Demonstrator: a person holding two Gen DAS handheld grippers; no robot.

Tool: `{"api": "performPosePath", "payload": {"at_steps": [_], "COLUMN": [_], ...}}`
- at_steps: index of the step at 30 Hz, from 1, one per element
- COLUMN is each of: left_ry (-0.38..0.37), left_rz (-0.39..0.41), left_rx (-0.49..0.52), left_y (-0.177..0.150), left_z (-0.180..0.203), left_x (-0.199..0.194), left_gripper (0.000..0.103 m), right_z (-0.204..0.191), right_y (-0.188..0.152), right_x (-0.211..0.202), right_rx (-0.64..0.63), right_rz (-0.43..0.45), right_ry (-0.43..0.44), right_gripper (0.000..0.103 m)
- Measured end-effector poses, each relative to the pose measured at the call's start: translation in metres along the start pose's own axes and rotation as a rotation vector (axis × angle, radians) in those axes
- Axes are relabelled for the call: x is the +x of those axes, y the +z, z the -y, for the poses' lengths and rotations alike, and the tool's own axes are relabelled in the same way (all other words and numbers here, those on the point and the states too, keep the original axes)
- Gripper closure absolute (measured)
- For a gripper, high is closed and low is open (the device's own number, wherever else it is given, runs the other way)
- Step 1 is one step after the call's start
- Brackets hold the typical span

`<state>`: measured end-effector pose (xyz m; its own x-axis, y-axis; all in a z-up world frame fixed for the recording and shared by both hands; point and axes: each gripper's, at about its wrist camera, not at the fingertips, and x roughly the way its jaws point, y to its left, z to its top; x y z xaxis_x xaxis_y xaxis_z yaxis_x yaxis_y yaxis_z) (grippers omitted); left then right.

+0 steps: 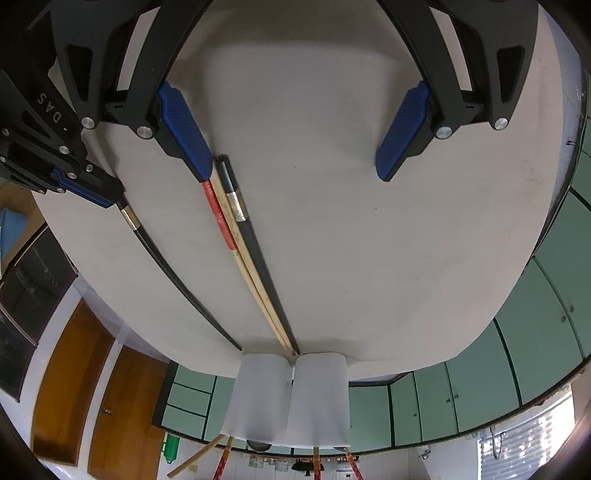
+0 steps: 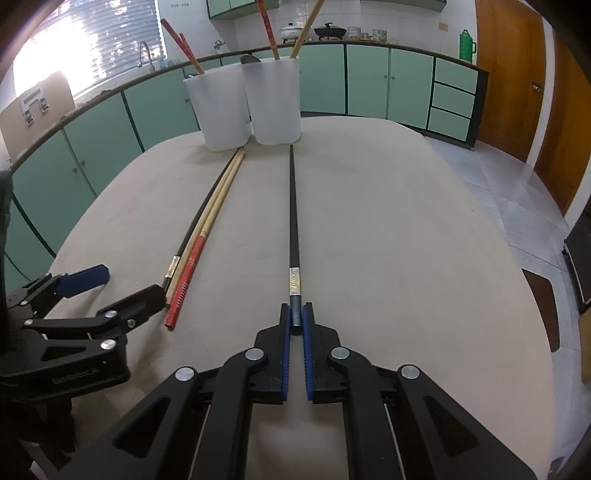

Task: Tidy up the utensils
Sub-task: 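Close the right tool on a black chopstick while the left tool closes on another black chopstick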

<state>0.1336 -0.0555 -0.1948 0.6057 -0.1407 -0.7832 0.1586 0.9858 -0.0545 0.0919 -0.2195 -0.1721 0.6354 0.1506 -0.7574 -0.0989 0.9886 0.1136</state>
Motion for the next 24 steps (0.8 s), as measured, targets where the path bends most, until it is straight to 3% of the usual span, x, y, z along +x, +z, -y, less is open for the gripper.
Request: {"api": "performPosePath", "payload": {"at_steps": [17,20,24], "left_ry": [0.058,0.061,0.046], "left_rz": [-0.007,-0.013,-0.005], "left_rx": [-0.027,-0.008,0.005], "left_y": [0.000,-0.001,-0.001], "left_z": [-0.013,-0.008,-0.003], "left_x": [-0.002,-0.001,-0.002], "left_gripper": [0.014,0.018,0.031], "right_z": [-0.005,-0.004,-0.004], "right_y": [0.000,-0.001,0.000], "right_x": [0.001,0.001,0.002], "right_rx": [-0.020,-0.020,-0.016], "right_rz": [-0.006,-0.007,-0.011], "right_ry": [0.003,0.005,0.012], "right_gripper": [0.096,0.095,0.095]}}
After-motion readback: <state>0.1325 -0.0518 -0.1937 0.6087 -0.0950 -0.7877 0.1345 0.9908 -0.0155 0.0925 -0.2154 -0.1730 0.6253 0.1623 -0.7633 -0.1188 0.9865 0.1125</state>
